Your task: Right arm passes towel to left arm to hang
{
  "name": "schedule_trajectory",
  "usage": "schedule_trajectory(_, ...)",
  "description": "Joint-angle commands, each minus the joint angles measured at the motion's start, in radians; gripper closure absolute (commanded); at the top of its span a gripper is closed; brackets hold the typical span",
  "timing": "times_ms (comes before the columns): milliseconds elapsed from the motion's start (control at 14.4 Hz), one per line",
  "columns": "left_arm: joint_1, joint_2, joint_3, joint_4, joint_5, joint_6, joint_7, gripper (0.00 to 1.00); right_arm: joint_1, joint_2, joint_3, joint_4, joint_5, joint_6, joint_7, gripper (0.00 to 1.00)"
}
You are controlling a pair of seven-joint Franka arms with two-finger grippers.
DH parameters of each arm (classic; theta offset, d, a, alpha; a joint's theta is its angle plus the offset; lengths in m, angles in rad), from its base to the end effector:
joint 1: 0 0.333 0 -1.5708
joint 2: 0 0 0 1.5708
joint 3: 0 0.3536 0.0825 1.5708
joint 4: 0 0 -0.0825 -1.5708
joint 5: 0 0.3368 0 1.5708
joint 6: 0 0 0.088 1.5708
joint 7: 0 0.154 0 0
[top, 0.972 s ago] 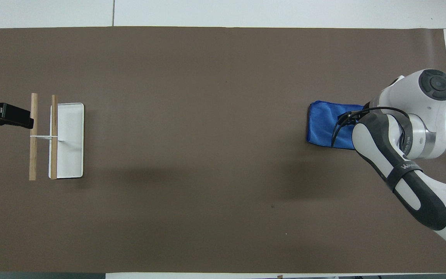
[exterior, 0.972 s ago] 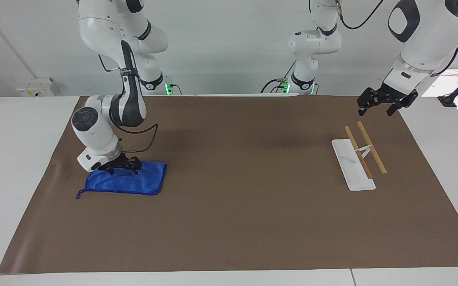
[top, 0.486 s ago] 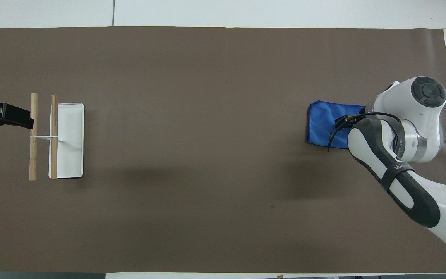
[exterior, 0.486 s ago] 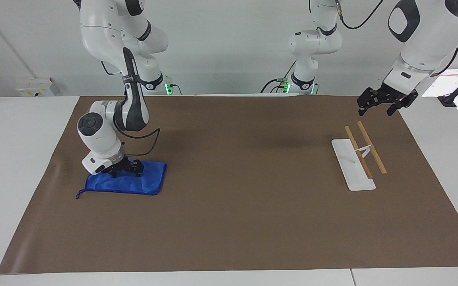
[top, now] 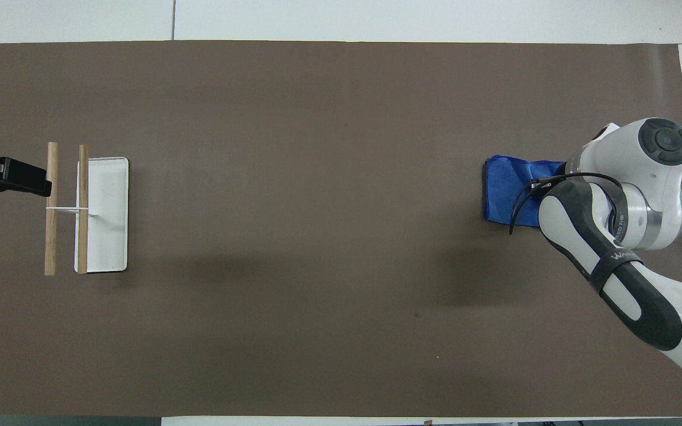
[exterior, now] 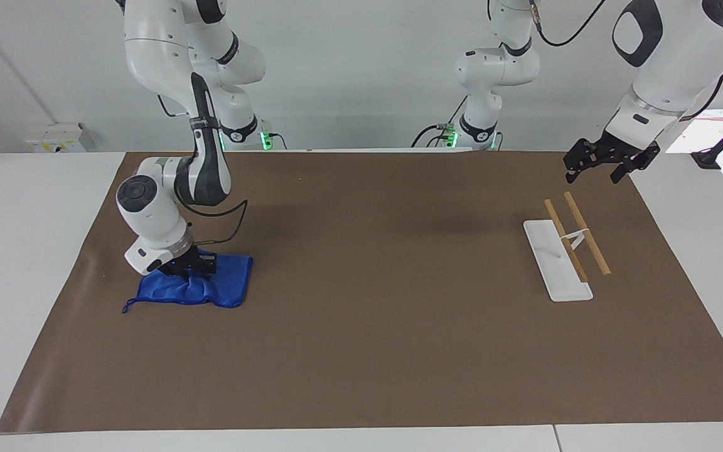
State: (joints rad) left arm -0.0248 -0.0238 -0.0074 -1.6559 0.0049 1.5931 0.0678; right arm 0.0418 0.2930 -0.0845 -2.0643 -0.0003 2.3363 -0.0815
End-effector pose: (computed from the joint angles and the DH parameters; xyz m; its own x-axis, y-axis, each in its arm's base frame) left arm 0.4970 -0.0153 0.5929 0.9942 -0.0999 -0.0392 -0.1001 -0.9950 -0.0024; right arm 0.5617 -0.0225 0.3123 0.9989 0.0421 -0.0219 0.0426 -0.9988 0.0229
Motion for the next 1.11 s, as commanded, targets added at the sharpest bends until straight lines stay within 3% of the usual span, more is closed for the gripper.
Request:
schedule_trajectory(0,-0.001,-0.021,0.006,-0.019,-0.006,0.005,0.006,0.00,-0.013,0.005,0.008,-0.017,-0.012,0.003,-0.015,1.00)
schedule_trajectory(208,-0.001,-0.021,0.006,-0.019,-0.006,0.005,0.006,0.00,-0.003,0.005,0.008,0.028,-0.010,-0.053,-0.011,1.00)
schedule_trajectory(486,-0.001,-0.021,0.006,-0.019,-0.006,0.005,0.006,0.00,0.015,0.005,0.011,0.232,0.006,-0.312,0.002,1.00)
schedule_trajectory(764,-0.001,-0.021,0.006,-0.019,-0.006,0.005,0.006,0.00,0.081,-0.005,0.017,0.432,0.046,-0.540,0.121,1.00)
schedule_trajectory(1042,-0.001,-0.021,0.006,-0.019,-0.006,0.007,0.006,0.00,0.176,-0.005,0.019,0.558,0.179,-0.632,0.343,1.00)
